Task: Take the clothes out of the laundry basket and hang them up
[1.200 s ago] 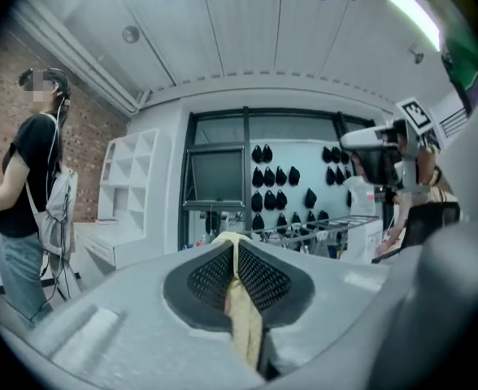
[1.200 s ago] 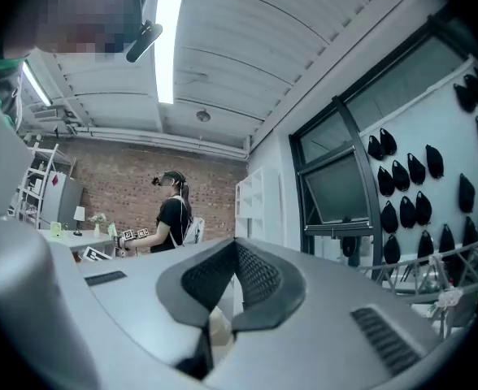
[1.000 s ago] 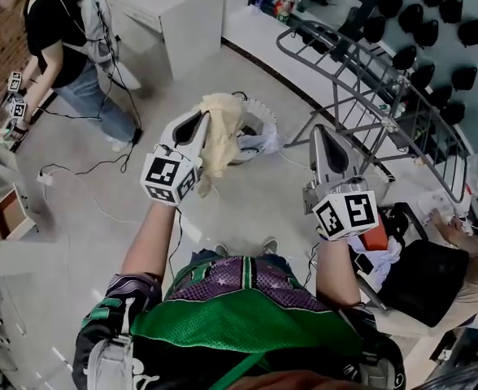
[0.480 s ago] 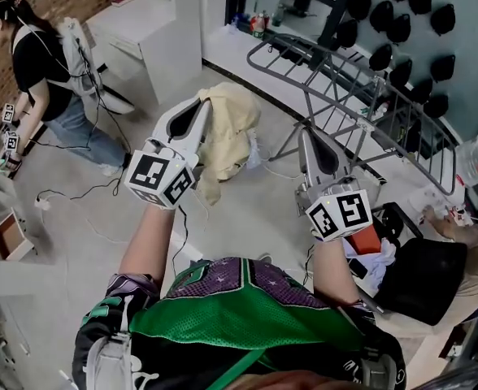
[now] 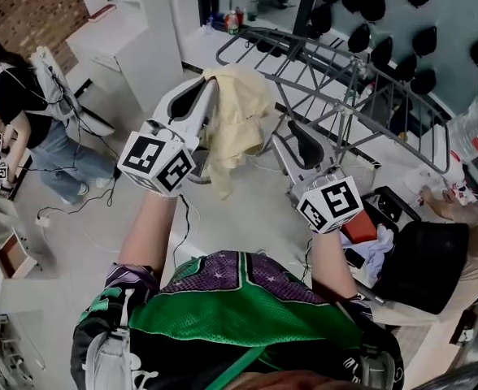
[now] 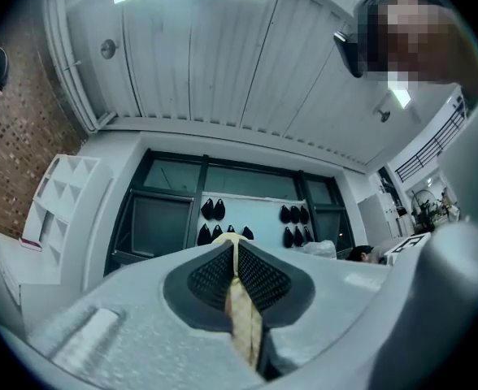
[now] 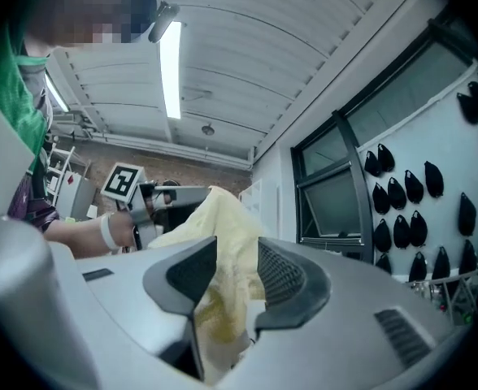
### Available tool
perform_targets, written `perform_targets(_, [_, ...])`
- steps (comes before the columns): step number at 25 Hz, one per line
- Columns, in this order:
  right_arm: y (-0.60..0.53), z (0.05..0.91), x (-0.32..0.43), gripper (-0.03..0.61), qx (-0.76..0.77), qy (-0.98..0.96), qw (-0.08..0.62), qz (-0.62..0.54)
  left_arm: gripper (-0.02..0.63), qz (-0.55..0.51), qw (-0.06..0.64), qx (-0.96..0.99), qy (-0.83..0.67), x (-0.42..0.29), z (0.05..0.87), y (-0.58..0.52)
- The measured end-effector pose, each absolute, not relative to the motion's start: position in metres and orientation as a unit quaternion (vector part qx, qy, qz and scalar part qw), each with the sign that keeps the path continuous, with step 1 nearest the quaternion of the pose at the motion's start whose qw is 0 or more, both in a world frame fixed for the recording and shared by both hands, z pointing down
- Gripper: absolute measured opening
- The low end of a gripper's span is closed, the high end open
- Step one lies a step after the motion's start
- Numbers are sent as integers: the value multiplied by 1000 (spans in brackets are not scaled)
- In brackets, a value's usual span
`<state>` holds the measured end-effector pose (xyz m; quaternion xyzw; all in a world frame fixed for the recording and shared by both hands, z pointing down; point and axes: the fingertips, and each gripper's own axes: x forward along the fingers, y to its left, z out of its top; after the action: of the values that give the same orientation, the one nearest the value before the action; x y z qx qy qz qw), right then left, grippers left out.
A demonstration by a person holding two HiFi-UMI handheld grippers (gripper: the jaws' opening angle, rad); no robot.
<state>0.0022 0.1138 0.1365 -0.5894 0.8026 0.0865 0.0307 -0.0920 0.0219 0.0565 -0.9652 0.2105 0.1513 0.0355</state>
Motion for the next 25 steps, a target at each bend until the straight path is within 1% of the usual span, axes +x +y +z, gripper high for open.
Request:
perform_targets(4, [122, 158, 21, 158, -588, 805, -2, 83, 29, 155, 35, -969, 188, -55, 47, 35])
perform_targets(9, [131, 178, 55, 158, -606, 792, -20, 75, 29, 157, 35, -974, 162, -9, 37, 51])
perform_targets(12, [134, 183, 76, 158, -620, 780, -20, 80, 29, 155, 38, -976, 147, 18, 35, 65])
perform_targets(17, [143, 175, 113, 158, -637, 765, 0, 97, 29, 138, 33, -981, 134, 60, 48, 82])
perform_targets(18, [146, 172, 119, 148, -639, 763, 2, 102, 29, 133, 28, -982, 134, 67, 53, 82])
perform_targets(19, [149, 168, 125, 125, -641, 760, 5, 108, 29, 129, 22, -982, 136, 72, 58, 80])
perform_targets(21, [153, 162, 136, 40, -648, 753, 13, 117, 29, 121, 10, -983, 139, 80, 67, 76])
perform_targets(22, [155, 159, 141, 19, -650, 750, 19, 119, 29, 117, 6, -983, 141, 83, 72, 74])
perform_targets(25, [162, 151, 159, 14, -650, 749, 35, 123, 29, 100, -6, -985, 141, 98, 90, 75])
